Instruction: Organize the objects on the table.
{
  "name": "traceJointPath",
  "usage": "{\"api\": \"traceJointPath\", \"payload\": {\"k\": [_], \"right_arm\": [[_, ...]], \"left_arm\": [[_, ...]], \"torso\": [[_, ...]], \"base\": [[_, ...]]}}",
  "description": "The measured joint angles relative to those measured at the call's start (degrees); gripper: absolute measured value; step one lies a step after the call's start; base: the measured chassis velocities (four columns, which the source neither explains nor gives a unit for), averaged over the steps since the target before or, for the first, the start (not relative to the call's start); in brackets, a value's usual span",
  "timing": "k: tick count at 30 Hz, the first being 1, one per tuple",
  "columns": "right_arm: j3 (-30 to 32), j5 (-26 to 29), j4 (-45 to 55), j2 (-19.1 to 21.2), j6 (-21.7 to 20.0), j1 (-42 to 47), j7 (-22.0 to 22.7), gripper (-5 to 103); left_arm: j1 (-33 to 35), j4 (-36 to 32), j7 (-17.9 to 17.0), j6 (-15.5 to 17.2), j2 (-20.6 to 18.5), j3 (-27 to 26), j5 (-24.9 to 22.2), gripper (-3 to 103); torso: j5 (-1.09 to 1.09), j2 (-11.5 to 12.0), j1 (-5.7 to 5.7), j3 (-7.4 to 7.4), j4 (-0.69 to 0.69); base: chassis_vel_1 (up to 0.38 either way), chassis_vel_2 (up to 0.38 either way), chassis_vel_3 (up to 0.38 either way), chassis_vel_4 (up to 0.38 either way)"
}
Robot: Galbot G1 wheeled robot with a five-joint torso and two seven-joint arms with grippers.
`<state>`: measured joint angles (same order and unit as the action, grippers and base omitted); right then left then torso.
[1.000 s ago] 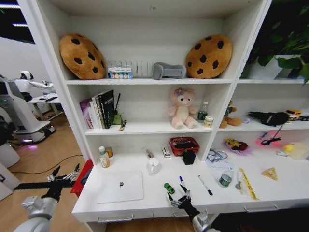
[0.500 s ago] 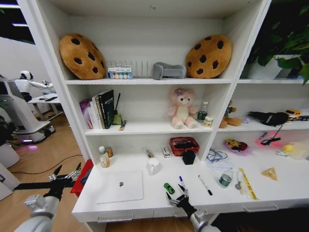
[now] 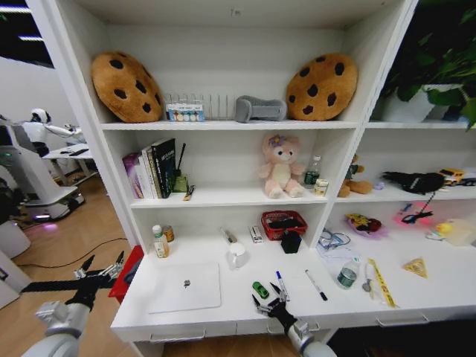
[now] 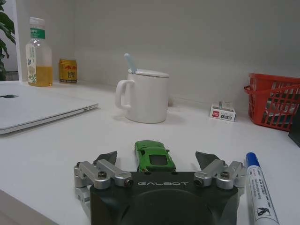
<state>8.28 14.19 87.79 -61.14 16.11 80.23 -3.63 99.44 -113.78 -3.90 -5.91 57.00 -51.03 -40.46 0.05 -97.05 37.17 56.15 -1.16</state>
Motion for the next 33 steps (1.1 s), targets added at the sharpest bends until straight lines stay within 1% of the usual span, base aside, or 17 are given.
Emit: {"api": "traceJointPath", "payload": {"k": [1,2,3,4,5,6,8,10,11,13,14,15,17,27,33], "right_arm": [[0.0,0.0,-0.1,0.0,0.0,0.0,0.0,93],[-0.1,-0.1,-0.1,0.0,0.0,-0.1,0.0,88],[-0.1,-0.1,-0.1,0.0,0.0,-0.1,0.0,88],[-0.1,-0.2,-0.2,0.1,0.0,-0.1,0.0,83],[-0.1,-0.2,-0.2,0.1,0.0,-0.1,0.0,83],[0.0,-0.3,-0.1,0.2,0.0,0.1,-0.1,71],[0.2,-0.4,0.0,0.4,0.1,0.3,-0.1,71],[0.6,-0.5,0.1,0.5,0.1,0.6,-0.1,60],[0.6,-0.5,0.1,0.5,0.1,0.6,-0.1,60],[0.8,-0.6,0.1,0.5,0.1,0.7,-0.1,48],[0.8,-0.6,0.1,0.5,0.1,0.7,-0.1,48],[0.9,-0.7,0.1,0.4,0.1,0.8,-0.1,38],[1.0,-0.7,0.1,0.3,0.1,0.9,-0.1,36],[1.4,-0.6,0.6,0.5,0.2,1.2,-0.2,36],[2.6,1.1,4.7,2.0,-0.2,2.4,-0.2,36]], "left_arm": [[0.0,0.0,0.0,0.0,0.0,0.0,0.0,100],[0.0,0.0,0.0,0.0,0.0,0.0,0.0,100],[0.0,0.0,0.0,0.0,0.0,0.0,0.0,100],[0.0,0.0,0.0,0.0,0.1,0.1,0.0,100],[0.0,0.0,0.0,0.0,0.1,0.1,0.0,100],[0.0,0.0,0.0,0.0,0.1,0.1,0.0,100],[-0.1,0.0,0.0,0.0,0.1,0.1,0.0,100],[-0.2,0.0,0.0,0.0,0.1,0.2,0.0,100],[-0.2,0.0,0.0,0.0,0.1,0.2,0.0,100],[-0.2,-0.1,0.0,0.0,0.1,0.3,-0.3,100],[-0.2,-0.1,0.0,0.0,0.1,0.3,-0.3,100],[-0.2,-0.1,0.0,0.0,0.1,0.3,-0.4,100],[-0.2,-0.1,0.0,0.0,0.1,0.2,-0.6,100],[-0.2,-0.1,0.0,-0.1,0.0,0.3,-0.5,100],[-0.2,-0.2,-0.1,-0.1,0.2,0.4,-0.2,100]], "torso": [[0.0,0.0,0.0,0.0,0.0],[0.0,0.0,0.0,0.0,0.0],[0.0,0.0,0.0,0.0,0.0],[0.0,0.0,0.0,0.0,0.0],[0.0,0.0,0.0,0.0,0.0],[0.0,0.0,0.0,0.0,0.0],[0.0,0.0,0.0,0.0,0.0],[0.0,0.0,0.0,0.0,0.0],[0.0,0.0,0.0,0.0,0.0],[0.0,0.0,0.0,0.0,0.0],[0.0,0.0,0.0,0.0,0.0],[0.0,0.0,0.0,0.0,0.0],[0.0,0.0,0.0,0.0,0.0],[0.01,0.0,0.0,0.0,0.0],[0.01,0.0,0.0,0.0,0.0]], "base": [[0.0,0.0,0.0,0.0],[0.0,0.0,0.0,0.0],[0.0,0.0,0.0,0.0],[0.0,0.0,0.0,0.0],[0.0,0.0,0.0,0.0],[0.0,0.0,0.0,0.0],[0.0,0.0,0.0,0.0],[0.0,0.0,0.0,0.0],[0.0,0.0,0.0,0.0],[0.0,0.0,0.0,0.0],[0.0,0.0,0.0,0.0],[0.0,0.0,0.0,0.0],[0.0,0.0,0.0,0.0],[0.0,0.0,0.0,0.0],[0.0,0.0,0.0,0.0]]}}
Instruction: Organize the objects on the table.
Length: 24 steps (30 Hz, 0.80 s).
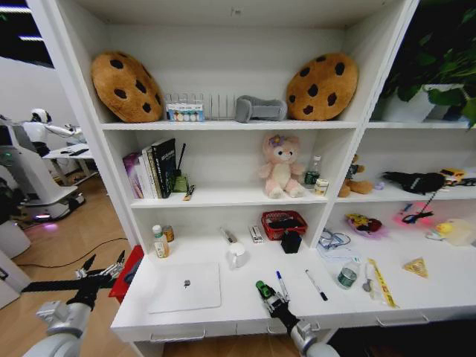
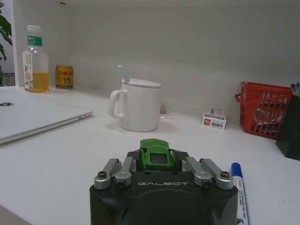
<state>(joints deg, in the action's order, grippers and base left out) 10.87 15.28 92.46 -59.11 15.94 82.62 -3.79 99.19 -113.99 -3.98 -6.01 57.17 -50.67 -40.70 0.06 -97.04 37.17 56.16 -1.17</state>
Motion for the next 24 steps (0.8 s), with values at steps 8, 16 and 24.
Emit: {"api": "traceJointPath", "payload": {"k": [8,16,24], "right_arm": [[5.8,3.9,14.2,4.4,-1.0,6.8,0.0,36],[11.1,12.9,28.2,7.9,-5.3,10.3,2.1,36],[15.3,20.5,34.0,12.8,-9.6,4.5,4.6,36]], "left_arm": [[0.0,0.0,-0.1,-0.1,0.6,0.0,0.2,100],[-0.3,-0.7,-0.2,-0.2,0.9,0.8,0.8,100],[-0.5,-0.9,-0.2,-0.2,1.1,0.8,0.9,100]], "torso": [[0.0,0.0,0.0,0.0,-0.01],[-0.01,0.0,0.0,0.0,-0.01],[0.0,0.0,0.0,0.0,0.0]], "base": [[0.0,0.0,0.0,0.0],[0.0,0.0,0.0,0.0],[0.0,0.0,0.0,0.0]]}}
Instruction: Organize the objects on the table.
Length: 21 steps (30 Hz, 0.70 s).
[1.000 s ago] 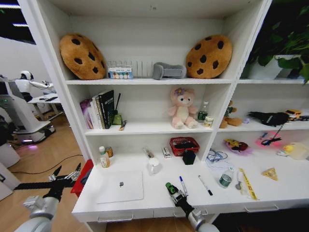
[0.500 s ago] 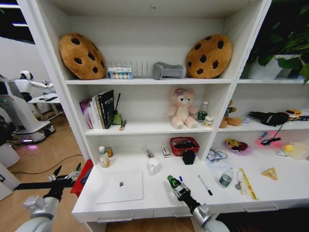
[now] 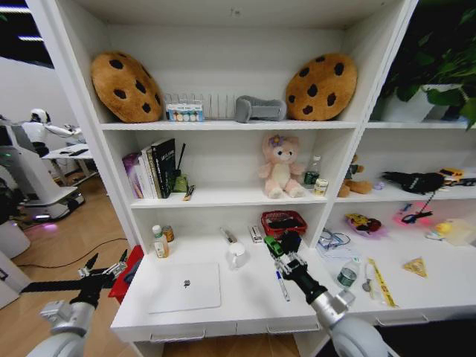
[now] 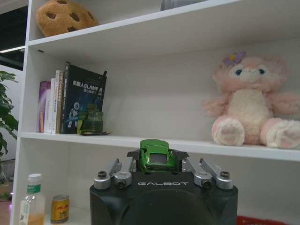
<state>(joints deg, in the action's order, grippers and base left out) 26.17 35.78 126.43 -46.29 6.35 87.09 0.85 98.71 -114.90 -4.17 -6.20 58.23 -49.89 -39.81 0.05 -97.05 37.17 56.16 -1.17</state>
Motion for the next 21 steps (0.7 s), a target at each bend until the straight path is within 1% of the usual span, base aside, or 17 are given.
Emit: {"api": "traceJointPath", "payload": {"k": [2,5,7,8,10,11,12,14,18,20,21], "right_arm": [[0.6,4.1,0.4,2.1,-2.1,-3.1,1.1,36],[0.6,5.4,0.4,2.9,-2.7,-4.5,1.4,36],[0.4,8.7,0.4,4.9,-4.1,-7.1,2.1,36],[0.4,8.7,0.4,4.9,-4.1,-7.1,2.1,36],[-0.3,11.6,-0.8,6.7,-4.9,-9.3,2.7,36],[-0.9,13.4,-1.6,7.1,-5.5,-10.4,3.2,36],[-0.9,13.4,-1.6,7.1,-5.5,-10.4,3.2,36],[-2.1,15.4,-3.1,7.1,-6.1,-12.7,3.8,36],[-3.7,16.8,-4.0,7.2,-6.8,-16.3,4.0,36],[-6.0,18.2,-5.2,8.0,-7.5,-21.4,4.2,36],[-6.0,18.2,-5.2,8.0,-7.5,-21.4,4.2,36]], "left_arm": [[0.3,0.0,0.0,-0.2,0.2,0.0,0.1,100],[0.3,0.1,0.1,-0.3,0.2,0.1,0.2,100],[0.3,0.4,0.2,-0.4,0.4,0.2,0.3,100],[0.3,0.4,0.2,-0.4,0.4,0.2,0.3,100],[0.1,0.5,0.3,-0.5,0.6,0.4,0.4,100],[0.0,0.5,0.3,-0.5,0.7,0.4,0.4,100],[0.0,0.5,0.3,-0.5,0.7,0.4,0.4,100],[0.0,0.5,0.4,-0.6,0.9,0.6,0.6,100],[0.0,0.8,0.4,-0.6,1.0,0.6,0.7,100],[0.0,0.9,0.4,-0.7,1.0,0.6,0.7,100],[0.0,0.9,0.4,-0.7,1.0,0.6,0.7,100]], "torso": [[0.01,0.0,0.0,0.0,0.0],[0.0,0.0,0.0,0.0,0.0],[0.0,0.0,0.0,0.0,0.0],[0.0,0.0,0.0,0.0,0.0],[0.0,0.0,0.0,0.0,0.0],[0.0,0.0,0.0,0.0,0.0],[0.0,0.0,0.0,0.0,0.0],[0.01,0.0,0.0,0.0,-0.01],[0.01,0.0,0.0,0.0,-0.01],[0.0,0.0,0.0,0.0,0.0],[0.0,0.0,0.0,0.0,0.0]], "base": [[0.0,0.0,0.0,0.0],[0.0,0.0,0.0,0.0],[0.0,0.0,0.0,0.0],[0.0,0.0,0.0,0.0],[0.0,0.0,0.0,0.0],[0.0,0.0,0.0,0.0],[0.0,0.0,0.0,0.0],[0.0,0.0,0.0,0.0],[0.0,0.0,0.0,0.0],[0.0,0.0,0.0,0.0],[0.0,0.0,0.0,0.0]]}}
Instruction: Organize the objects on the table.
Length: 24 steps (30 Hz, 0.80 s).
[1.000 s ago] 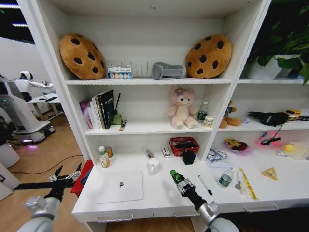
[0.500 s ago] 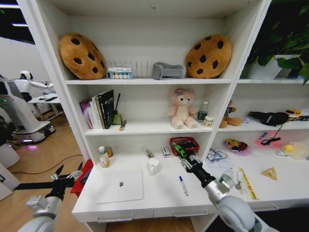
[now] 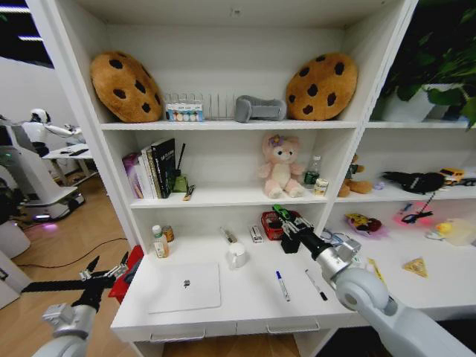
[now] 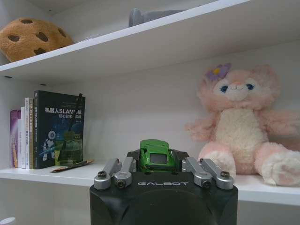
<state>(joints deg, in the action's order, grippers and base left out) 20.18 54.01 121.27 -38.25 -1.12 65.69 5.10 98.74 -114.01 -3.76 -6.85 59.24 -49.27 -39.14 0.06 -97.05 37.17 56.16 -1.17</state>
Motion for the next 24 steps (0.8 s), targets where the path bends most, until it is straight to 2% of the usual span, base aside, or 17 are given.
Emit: {"api": "traceJointPath", "payload": {"k": [3,5,8,17,24], "right_arm": [[-2.6,1.0,-1.9,0.8,-0.3,-4.6,0.2,36],[-7.2,2.2,-5.5,1.1,-0.7,-10.5,0.6,36],[-9.6,2.6,-7.4,0.8,-0.9,-13.3,0.9,36],[-23.2,3.4,-16.3,-4.0,-1.5,-29.3,1.1,36],[-30.1,3.9,-19.9,-6.7,-1.9,-35.5,1.5,36]], "left_arm": [[-0.1,0.0,0.0,0.0,0.0,0.0,0.0,100],[-0.4,0.0,0.0,0.0,0.2,0.0,0.1,100],[-0.4,0.1,0.0,0.0,0.3,0.1,0.2,100],[-0.6,0.3,-0.2,0.2,1.1,0.8,1.4,100],[-0.6,0.2,-0.3,0.2,1.4,0.8,1.6,100]], "torso": [[-0.01,0.0,0.0,0.0,0.01],[0.0,0.0,0.0,0.0,0.0],[-0.01,0.0,0.0,0.0,0.0],[-0.02,0.0,0.0,0.0,0.01],[-0.02,0.0,0.0,0.0,0.01]], "base": [[0.0,0.0,0.0,0.0],[0.0,0.0,0.0,0.0],[0.0,0.0,0.0,0.0],[0.0,0.0,0.0,0.0],[0.0,0.0,0.0,0.0]]}}
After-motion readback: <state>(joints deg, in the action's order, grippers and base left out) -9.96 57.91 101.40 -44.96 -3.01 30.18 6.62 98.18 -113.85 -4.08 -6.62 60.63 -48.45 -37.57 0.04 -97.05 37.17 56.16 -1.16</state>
